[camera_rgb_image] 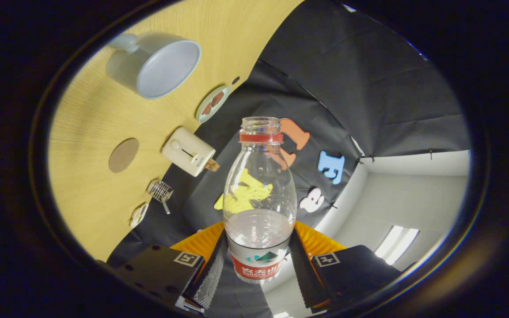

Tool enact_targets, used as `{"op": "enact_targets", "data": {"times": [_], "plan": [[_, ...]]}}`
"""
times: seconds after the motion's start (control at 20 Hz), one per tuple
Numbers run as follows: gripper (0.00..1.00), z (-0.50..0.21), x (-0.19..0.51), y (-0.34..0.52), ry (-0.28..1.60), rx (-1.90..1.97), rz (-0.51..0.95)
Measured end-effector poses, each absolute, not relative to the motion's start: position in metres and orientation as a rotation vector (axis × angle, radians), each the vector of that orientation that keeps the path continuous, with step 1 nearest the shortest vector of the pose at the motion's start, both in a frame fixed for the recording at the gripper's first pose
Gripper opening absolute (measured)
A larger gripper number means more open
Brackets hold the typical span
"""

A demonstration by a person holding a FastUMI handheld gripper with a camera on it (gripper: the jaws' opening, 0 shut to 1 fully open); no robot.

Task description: Take the bottle from table, then pour the juice into the cup, finally place the bottle on the coaster

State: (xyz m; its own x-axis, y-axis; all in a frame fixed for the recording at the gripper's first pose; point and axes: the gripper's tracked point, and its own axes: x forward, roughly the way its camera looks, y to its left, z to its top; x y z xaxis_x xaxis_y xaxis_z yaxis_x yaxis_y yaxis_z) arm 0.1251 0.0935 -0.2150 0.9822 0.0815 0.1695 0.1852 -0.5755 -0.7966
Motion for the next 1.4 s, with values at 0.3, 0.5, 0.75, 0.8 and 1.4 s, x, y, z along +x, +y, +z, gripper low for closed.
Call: {"op": "enact_targets", "data": {"times": [0.3, 0.5, 0.75, 0.8, 1.4], "plan": [[0.79, -0.205, 0.125, 0.097, -0.239, -2.203, -0.158], [0.79, -0.194, 0.124, 0.090, -0.226, -2.085, -0.159], [0.79, -0.172, 0.114, 0.072, -0.221, -1.871, -0.211], [0.79, -0.167, 0.114, 0.068, -0.209, -1.827, -0.220], [0.79, -0.141, 0.108, 0.013, 0.128, -1.013, -0.161]]}}
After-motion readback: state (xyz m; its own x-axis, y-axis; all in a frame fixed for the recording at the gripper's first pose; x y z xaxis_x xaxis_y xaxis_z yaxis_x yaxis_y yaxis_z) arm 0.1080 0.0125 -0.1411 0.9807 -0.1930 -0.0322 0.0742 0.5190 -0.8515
